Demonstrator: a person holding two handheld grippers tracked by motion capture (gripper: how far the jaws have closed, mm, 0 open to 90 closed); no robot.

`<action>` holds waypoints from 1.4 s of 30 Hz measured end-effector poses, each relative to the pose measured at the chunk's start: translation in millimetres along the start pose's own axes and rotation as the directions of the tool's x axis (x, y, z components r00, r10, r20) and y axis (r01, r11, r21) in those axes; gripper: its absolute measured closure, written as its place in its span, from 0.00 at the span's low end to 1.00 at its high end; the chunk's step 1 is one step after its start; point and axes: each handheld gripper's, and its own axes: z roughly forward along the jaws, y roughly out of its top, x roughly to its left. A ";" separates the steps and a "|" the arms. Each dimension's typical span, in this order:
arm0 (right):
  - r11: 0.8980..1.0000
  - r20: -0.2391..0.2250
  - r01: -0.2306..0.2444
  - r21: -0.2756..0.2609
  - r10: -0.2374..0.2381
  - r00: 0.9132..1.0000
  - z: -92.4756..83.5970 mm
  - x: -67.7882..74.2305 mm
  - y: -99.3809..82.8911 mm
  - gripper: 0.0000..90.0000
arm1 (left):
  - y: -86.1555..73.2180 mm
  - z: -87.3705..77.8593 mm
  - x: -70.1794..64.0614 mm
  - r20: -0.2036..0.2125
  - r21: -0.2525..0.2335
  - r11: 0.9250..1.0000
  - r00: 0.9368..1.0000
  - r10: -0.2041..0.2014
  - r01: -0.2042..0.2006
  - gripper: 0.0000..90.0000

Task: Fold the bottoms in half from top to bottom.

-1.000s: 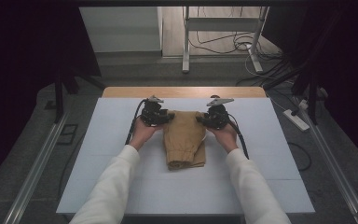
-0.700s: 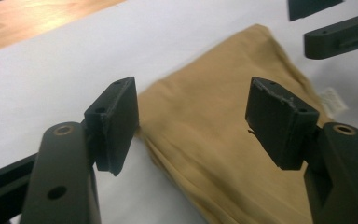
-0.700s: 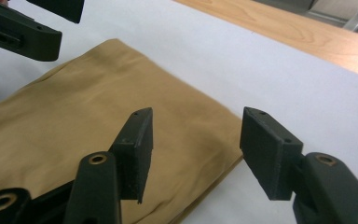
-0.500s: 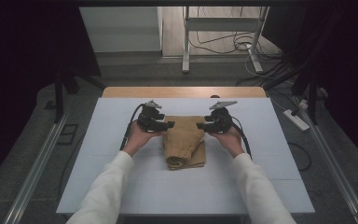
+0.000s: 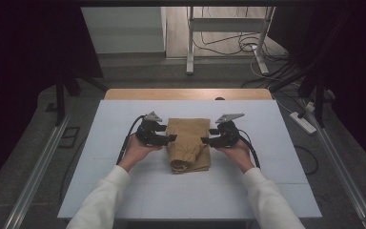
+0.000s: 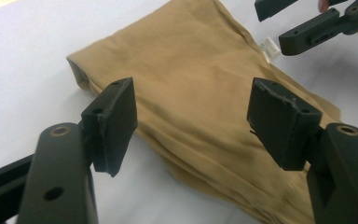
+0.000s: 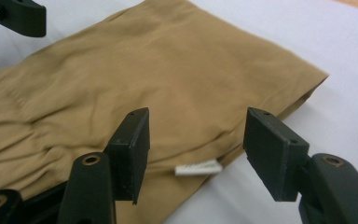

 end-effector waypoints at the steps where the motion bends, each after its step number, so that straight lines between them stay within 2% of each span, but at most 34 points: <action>1: 1.000 -0.001 0.002 0.002 -0.002 1.000 -1.3 1.1 -1.3 0.46 | -2.3 -1.9 -1.5 0.001 -0.003 1.000 1.000 0.002 -0.002 0.36; 5: 1.000 0.002 0.025 0.011 -0.025 1.000 -8.2 6.6 -9.7 0.46 | -14.4 -9.3 -6.6 -0.020 0.007 1.000 1.000 0.015 -0.015 0.35; 11: 0.999 0.005 0.042 0.025 -0.042 0.999 -21.2 12.9 -20.1 0.46 | -32.4 -20.9 -11.5 -0.028 0.006 1.000 1.000 -0.002 0.002 0.35; 14: 0.999 0.003 0.036 0.030 -0.036 0.999 -27.1 14.6 -26.1 0.46 | -40.0 -25.3 -13.8 -0.036 0.015 1.000 0.999 -0.010 0.011 0.35; 21: 0.998 0.003 0.036 0.047 -0.037 0.999 -41.6 19.9 -45.2 0.46 | -62.1 -35.2 -22.1 -0.028 0.015 1.000 0.999 -0.024 0.024 0.35; 25: 0.998 0.002 0.029 0.051 -0.030 1.000 -49.3 22.9 -54.9 0.46 | -69.2 -37.7 -27.2 -0.025 0.024 0.999 0.999 -0.027 0.028 0.35; 30: 0.997 0.004 0.037 0.071 -0.038 0.999 -57.3 27.2 -66.3 0.45 | -80.0 -42.6 -35.9 -0.020 0.033 0.999 1.000 -0.015 0.016 0.35; 36: 0.998 -0.004 0.040 0.053 -0.040 0.999 -71.0 30.5 -76.9 0.45 | -94.7 -55.6 -37.1 -0.023 0.033 0.999 0.999 -0.035 0.036 0.35; 42: 0.998 0.000 0.031 0.051 -0.031 1.000 -84.9 33.1 -87.4 0.44 | -108.8 -72.7 -38.1 -0.037 0.012 0.998 0.998 -0.060 0.061 0.34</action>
